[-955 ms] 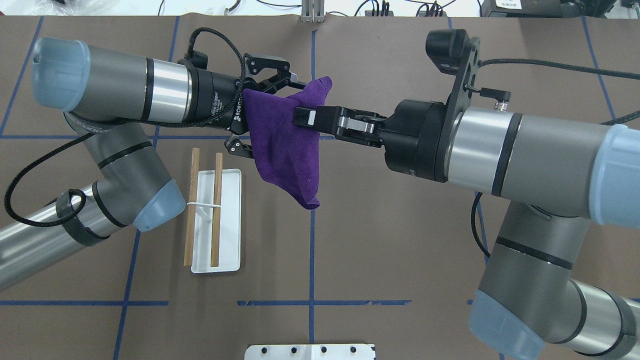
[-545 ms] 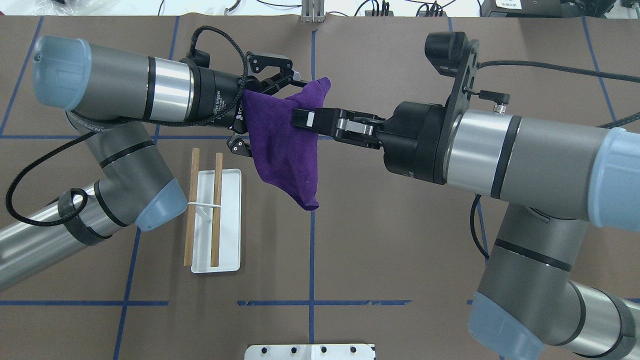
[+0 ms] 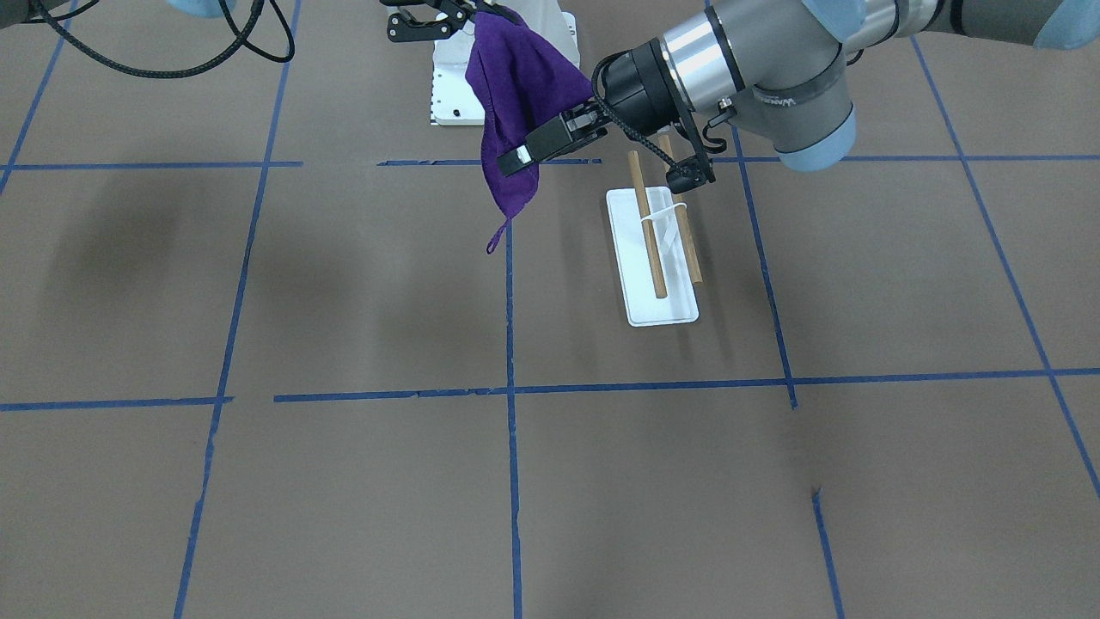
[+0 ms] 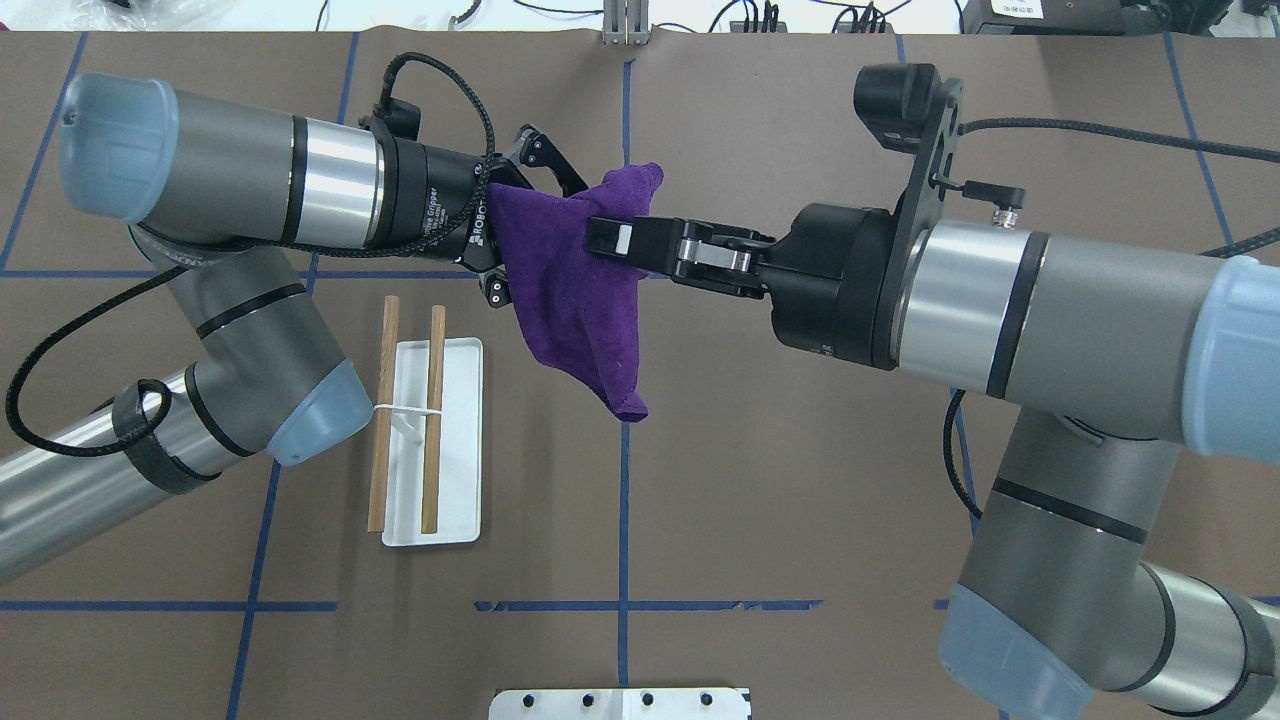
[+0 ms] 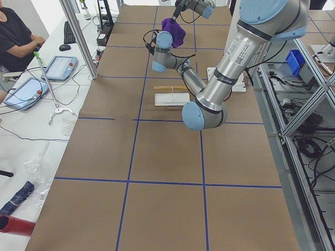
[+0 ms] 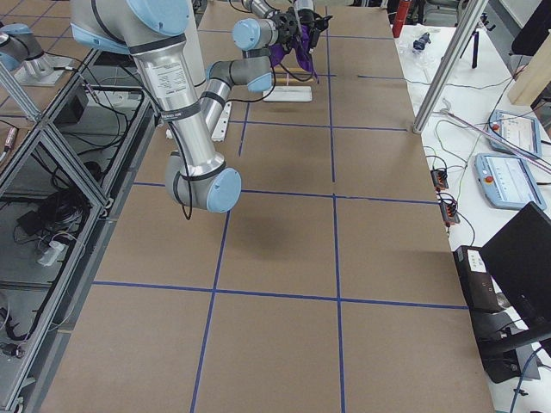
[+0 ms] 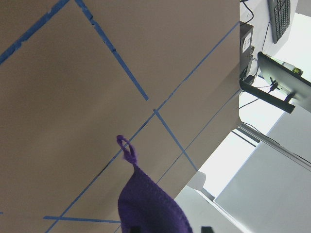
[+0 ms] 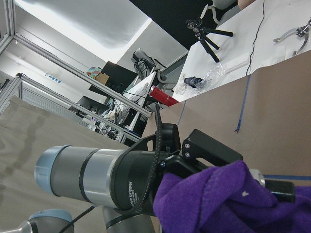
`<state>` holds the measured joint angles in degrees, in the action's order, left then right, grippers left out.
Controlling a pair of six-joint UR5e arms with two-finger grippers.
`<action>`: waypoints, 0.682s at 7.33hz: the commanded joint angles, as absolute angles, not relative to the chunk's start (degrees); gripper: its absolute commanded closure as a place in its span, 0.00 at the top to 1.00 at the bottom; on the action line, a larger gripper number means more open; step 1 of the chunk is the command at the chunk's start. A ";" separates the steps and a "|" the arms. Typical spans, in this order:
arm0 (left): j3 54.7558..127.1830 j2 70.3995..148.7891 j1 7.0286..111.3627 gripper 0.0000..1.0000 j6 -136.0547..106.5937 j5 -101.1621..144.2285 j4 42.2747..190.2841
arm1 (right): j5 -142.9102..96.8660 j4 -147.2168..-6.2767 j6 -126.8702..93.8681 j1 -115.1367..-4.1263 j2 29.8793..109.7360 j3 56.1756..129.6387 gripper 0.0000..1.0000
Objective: Hang towel on rack
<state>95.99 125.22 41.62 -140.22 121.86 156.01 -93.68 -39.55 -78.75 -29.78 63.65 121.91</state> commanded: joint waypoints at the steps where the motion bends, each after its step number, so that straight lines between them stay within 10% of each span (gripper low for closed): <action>1: 96.15 124.98 41.66 0.00 -139.48 121.90 156.01 | -94.22 -37.71 -78.57 -29.79 65.12 121.90 0.00; 2: 96.15 124.98 41.66 0.00 -139.48 121.90 156.01 | -94.31 -37.79 -78.66 -29.79 65.04 121.99 0.62; 3: 96.24 125.15 41.66 0.00 -139.48 121.90 156.01 | -94.22 -37.79 -78.84 -29.97 65.13 122.25 1.00; 5: 96.15 125.33 41.66 0.00 -139.48 121.73 155.92 | -94.13 -37.97 -79.01 -30.06 65.82 122.78 1.00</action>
